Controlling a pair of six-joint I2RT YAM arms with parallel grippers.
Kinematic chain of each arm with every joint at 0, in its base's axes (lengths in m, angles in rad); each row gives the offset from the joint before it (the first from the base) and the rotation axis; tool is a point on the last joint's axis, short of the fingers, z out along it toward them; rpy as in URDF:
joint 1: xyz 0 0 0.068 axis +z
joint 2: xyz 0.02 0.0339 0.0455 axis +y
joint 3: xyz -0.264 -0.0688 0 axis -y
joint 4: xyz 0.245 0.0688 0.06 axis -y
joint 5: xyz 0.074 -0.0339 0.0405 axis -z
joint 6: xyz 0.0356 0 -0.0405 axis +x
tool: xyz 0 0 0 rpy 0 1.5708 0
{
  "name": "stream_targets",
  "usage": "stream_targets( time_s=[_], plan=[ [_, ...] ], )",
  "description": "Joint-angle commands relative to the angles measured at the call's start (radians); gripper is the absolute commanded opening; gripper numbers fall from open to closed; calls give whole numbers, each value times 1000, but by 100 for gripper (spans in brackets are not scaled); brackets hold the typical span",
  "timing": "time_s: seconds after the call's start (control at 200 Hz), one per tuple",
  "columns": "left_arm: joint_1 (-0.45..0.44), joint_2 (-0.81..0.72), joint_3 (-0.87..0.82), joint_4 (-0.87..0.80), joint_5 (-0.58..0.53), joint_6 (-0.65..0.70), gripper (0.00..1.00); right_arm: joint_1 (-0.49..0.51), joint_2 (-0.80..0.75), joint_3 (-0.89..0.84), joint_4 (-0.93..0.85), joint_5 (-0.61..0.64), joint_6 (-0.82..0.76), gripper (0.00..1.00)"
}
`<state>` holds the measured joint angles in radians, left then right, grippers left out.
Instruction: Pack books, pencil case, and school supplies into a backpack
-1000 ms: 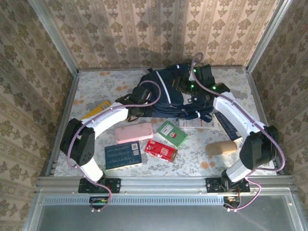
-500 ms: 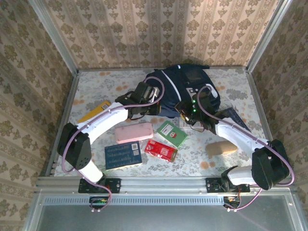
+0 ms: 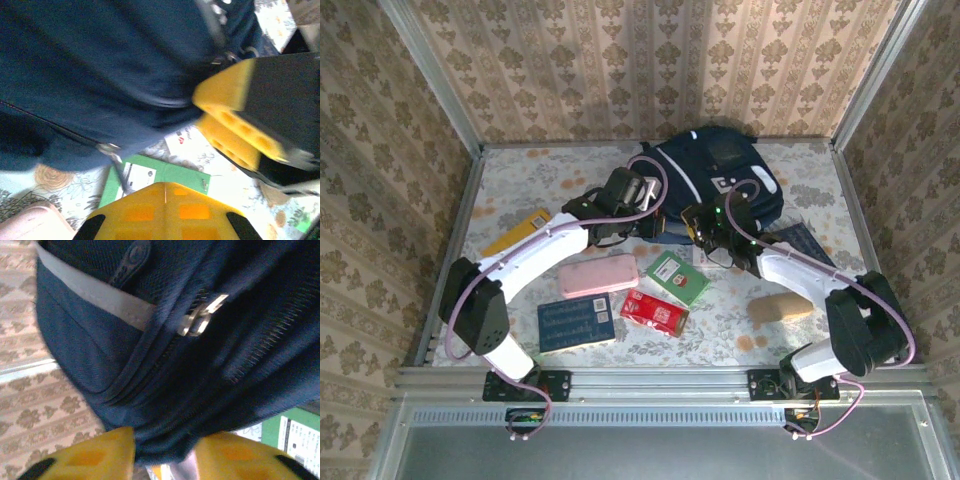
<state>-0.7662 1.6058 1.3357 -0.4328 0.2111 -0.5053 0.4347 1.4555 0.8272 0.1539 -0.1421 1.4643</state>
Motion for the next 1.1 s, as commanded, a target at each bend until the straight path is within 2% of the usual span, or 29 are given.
stream_targets(
  time_s=[0.0, 0.065, 0.135, 0.23, 0.305, 0.405, 0.495, 0.59, 0.675, 0.725, 0.765, 0.835, 0.895, 1.02, 1.095],
  plan=[
    [-11, -56, 24, 32, 33, -3, 0, -12, 10, 37, 57, -5, -55, 22],
    [-10, -59, 22, 27, 26, 1, 0, -18, -2, 44, 19, 10, -109, 10],
    [-5, -62, 15, 19, 13, 10, 0, -28, -21, 58, -34, 31, -180, 2],
    [5, -63, 0, 4, -4, 16, 0, -47, -39, 78, -125, 47, -265, 1],
    [6, -52, 8, -48, -48, 38, 0, -50, -41, 101, -180, 31, -366, 14],
    [20, -50, -11, -82, -76, 35, 10, -34, 17, 164, -268, -33, -525, 37],
    [48, -78, -66, -67, -79, 7, 13, -7, 83, 239, -382, -34, -631, 43],
    [92, -113, -124, -48, -74, -26, 15, 8, 101, 264, -370, -27, -751, 51],
    [116, -140, -155, -40, -63, -25, 20, 16, 119, 319, -382, 69, -868, 58],
    [120, -153, -167, -30, -35, -1, 25, 25, 145, 366, -417, 209, -893, 73],
    [119, -159, -173, -31, -31, 15, 29, 19, 182, 411, -443, 242, -941, 75],
    [120, -157, -170, -49, -29, 31, 31, -3, 244, 474, -459, 188, -1059, 75],
    [120, -158, -172, -51, -16, 46, 32, -30, 295, 513, -441, 30, -1130, 74],
    [123, -171, -182, -45, 6, 75, 33, -90, 427, 630, -460, -201, -1136, 70],
    [129, -181, -180, -51, 18, 95, 34, -98, 502, 716, -528, -259, -1161, 68]
  ],
)
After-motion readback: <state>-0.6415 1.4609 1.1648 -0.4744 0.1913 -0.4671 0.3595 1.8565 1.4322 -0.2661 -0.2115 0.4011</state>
